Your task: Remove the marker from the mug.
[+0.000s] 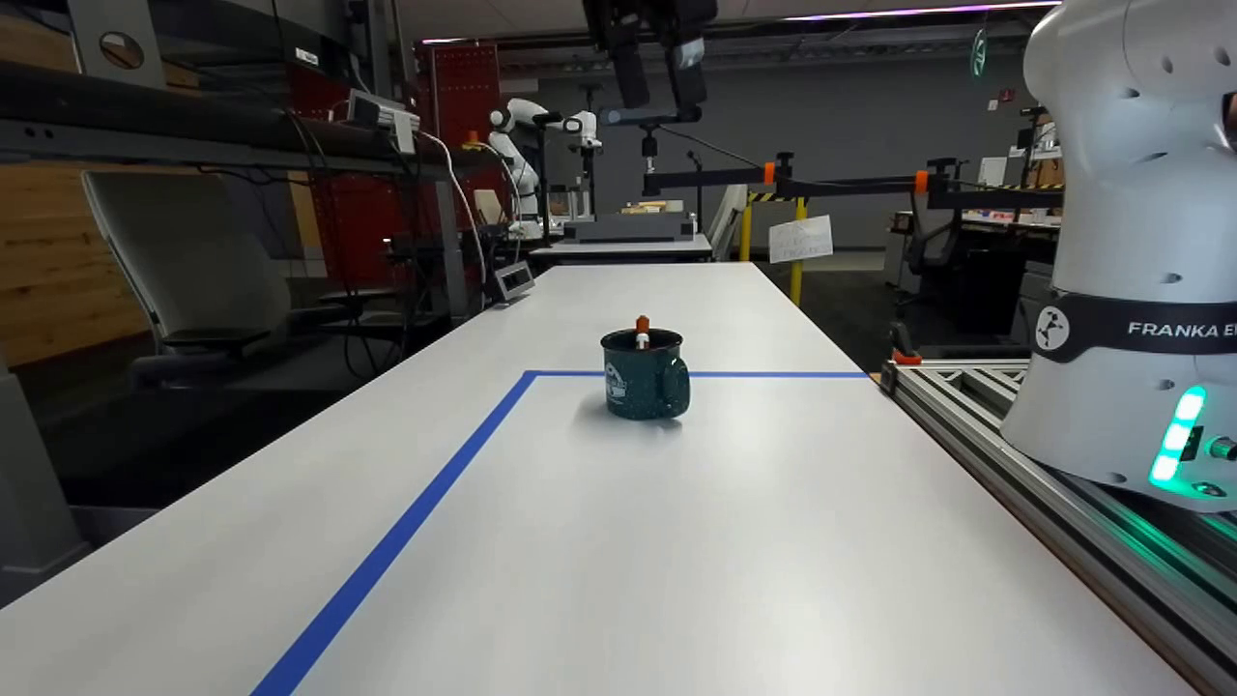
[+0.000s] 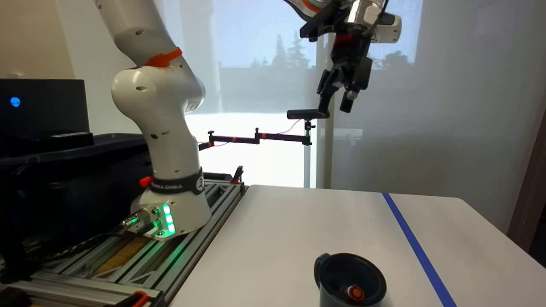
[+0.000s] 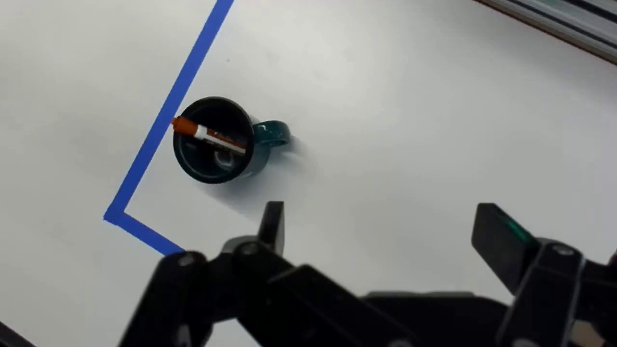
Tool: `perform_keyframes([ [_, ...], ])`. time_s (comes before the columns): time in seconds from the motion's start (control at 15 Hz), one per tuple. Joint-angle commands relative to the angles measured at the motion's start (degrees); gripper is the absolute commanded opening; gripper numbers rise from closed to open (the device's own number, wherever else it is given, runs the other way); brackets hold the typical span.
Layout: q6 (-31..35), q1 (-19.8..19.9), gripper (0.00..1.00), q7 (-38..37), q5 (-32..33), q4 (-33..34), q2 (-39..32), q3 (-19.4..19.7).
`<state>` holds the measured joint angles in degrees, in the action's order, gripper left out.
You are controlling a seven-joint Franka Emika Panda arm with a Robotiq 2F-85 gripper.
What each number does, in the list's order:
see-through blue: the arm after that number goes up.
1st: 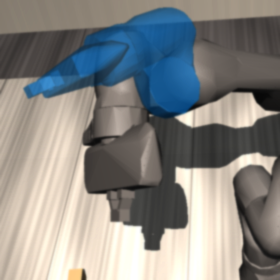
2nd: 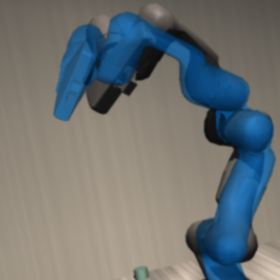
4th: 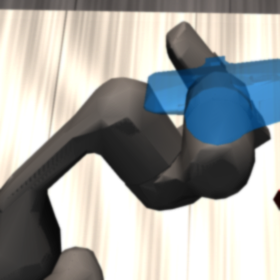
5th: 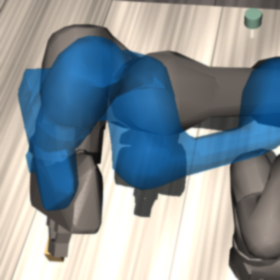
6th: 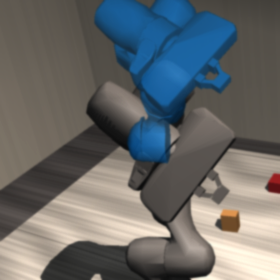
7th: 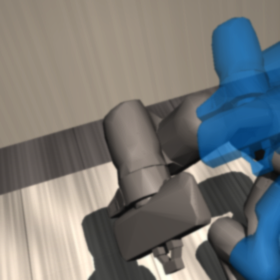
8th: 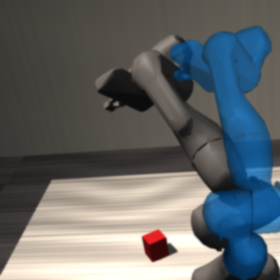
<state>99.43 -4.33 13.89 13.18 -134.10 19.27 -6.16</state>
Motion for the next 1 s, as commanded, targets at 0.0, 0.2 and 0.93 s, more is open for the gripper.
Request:
perform_keyframes([
  [0.0,3.84,-0.38,1.00,9.48,4.83,1.52,-6.06,2.83],
  [0.2,7.08,0.41,1.00,14.45,8.03,2.05,-10.14,4.46],
  [0.93,19.82,5.15,1.00,19.96,26.18,0.90,-19.81,8.18],
])
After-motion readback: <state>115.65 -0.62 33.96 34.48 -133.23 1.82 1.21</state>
